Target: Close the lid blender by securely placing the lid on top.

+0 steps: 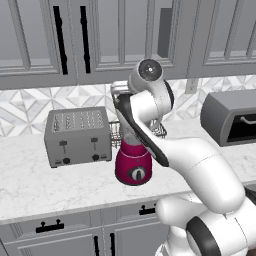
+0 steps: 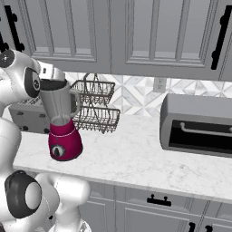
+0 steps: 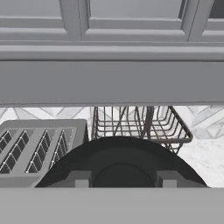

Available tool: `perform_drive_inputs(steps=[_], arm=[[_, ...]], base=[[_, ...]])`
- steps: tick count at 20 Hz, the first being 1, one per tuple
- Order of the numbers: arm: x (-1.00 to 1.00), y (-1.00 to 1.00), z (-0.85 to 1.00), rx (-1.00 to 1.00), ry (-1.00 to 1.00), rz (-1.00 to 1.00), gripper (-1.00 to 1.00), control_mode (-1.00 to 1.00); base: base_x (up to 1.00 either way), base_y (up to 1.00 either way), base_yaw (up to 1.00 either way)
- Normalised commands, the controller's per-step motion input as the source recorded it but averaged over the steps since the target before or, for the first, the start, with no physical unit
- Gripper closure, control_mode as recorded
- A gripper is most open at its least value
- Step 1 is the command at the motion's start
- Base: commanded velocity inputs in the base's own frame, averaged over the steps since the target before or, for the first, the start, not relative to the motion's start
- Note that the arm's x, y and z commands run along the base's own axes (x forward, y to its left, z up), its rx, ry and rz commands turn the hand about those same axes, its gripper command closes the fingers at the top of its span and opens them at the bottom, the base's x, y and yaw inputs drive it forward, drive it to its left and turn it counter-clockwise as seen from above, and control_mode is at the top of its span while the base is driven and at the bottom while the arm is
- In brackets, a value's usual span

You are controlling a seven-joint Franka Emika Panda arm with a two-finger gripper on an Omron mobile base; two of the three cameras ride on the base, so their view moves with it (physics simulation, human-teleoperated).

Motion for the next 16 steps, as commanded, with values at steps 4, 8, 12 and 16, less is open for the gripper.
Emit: perform_drive_inputs(steps=[4,8,12,16], arm=[[0.0,0.09,-0.01,-0.03,0.03,0.0,1.0,-1.0],[0.0,0.0,-0.09,-0.01,0.02,0.0,1.0,-1.0],[0.0,0.0,-0.22,0.0,0.0,0.0,1.0,-1.0],[0.0,-0.04,-0.36,0.0,0.0,0.0,1.0,-1.0]], base=[[0.0,0.0,0.0],[0.0,0.0,0.0],[0.0,0.0,0.0],[0.0,0.0,0.0]])
